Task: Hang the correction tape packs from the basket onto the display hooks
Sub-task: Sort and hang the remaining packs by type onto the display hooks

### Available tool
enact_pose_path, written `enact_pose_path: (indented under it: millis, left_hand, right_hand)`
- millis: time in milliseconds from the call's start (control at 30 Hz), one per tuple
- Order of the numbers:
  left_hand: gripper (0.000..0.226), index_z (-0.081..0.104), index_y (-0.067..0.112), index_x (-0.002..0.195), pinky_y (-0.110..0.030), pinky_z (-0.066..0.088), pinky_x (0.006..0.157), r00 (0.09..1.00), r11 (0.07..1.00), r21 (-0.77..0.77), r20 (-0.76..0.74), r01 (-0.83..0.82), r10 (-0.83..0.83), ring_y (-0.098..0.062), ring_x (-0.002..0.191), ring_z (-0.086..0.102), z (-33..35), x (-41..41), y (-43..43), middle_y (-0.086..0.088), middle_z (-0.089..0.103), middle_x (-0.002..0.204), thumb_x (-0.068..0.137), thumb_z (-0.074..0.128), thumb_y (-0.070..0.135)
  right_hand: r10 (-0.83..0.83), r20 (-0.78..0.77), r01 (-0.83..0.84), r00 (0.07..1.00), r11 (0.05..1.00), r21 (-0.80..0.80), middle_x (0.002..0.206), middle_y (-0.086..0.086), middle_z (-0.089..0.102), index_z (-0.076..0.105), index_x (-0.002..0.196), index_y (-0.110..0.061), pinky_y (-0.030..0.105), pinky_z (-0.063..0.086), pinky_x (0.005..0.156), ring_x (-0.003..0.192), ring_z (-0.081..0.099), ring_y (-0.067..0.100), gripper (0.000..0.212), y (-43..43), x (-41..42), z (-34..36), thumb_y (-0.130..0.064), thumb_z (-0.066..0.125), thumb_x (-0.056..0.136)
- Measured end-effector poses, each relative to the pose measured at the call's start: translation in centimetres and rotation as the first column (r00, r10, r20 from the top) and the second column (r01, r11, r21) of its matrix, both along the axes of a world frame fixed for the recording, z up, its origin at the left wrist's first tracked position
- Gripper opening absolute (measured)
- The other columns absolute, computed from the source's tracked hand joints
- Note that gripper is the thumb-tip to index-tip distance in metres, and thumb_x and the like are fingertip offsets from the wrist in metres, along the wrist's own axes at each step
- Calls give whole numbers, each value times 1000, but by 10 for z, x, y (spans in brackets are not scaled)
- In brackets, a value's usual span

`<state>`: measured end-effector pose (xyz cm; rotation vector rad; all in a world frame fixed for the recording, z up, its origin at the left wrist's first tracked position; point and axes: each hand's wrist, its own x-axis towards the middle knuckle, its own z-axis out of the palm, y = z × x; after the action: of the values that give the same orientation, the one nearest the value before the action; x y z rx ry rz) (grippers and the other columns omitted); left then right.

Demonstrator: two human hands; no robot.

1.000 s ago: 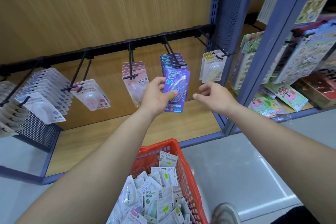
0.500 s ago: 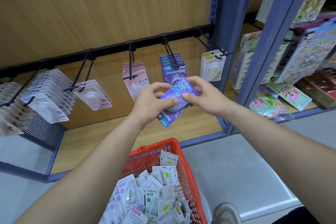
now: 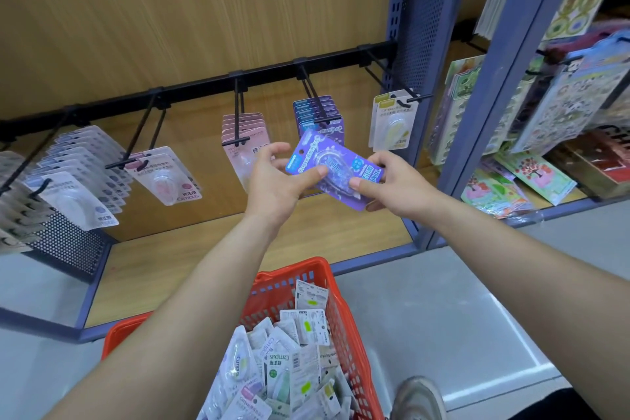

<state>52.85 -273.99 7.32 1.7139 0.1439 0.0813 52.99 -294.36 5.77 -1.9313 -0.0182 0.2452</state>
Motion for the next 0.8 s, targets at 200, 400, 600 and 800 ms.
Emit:
enact_pose_path:
  millis: [200, 400, 600, 800]
  left_hand:
    - [43, 53, 12, 113, -18, 53, 57, 999, 992, -128, -21, 23, -26, -5, 70, 71, -9, 5, -13, -3, 74, 99, 83, 82, 2]
    - [28, 64, 16, 103, -17, 55, 62, 998, 998, -13, 26, 56, -56, -6, 78, 69, -9, 19, -14, -1, 72, 98, 84, 82, 6]
    - [23, 66, 22, 102, -17, 53, 71, 996, 996, 61, 58, 58, -61, -3, 88, 66, -10, 30, -13, 7, 71, 97, 87, 81, 13]
    - [20, 69, 17, 109, -25, 57, 78, 992, 986, 143, 73, 89, -100, -11, 96, 71, -10, 37, -10, 2, 75, 104, 91, 78, 18]
  right_hand:
    - [34, -70, -35, 997, 999, -13, 104, 1, 74, 53, 108, -21, 40, 61, 81, 87, 76, 19, 27, 10, -4, -10, -41, 68, 97]
    - [-5, -19, 1, 1000, 970, -243, 100, -3, 66, 57, 109, -21, 28, 45, 65, 88, 65, 16, 38, -1, 4, -18, -51, 71, 92]
    - [46, -18, -50, 999, 952, -301, 99, -5, 65, 59, 112, -19, 26, 47, 68, 87, 63, 10, 36, -4, 6, -18, -46, 72, 92]
    - [117, -11, -113, 993, 926, -361, 101, -8, 63, 60, 113, -21, 24, 47, 70, 92, 61, 8, 38, 0, 4, -20, -49, 73, 91]
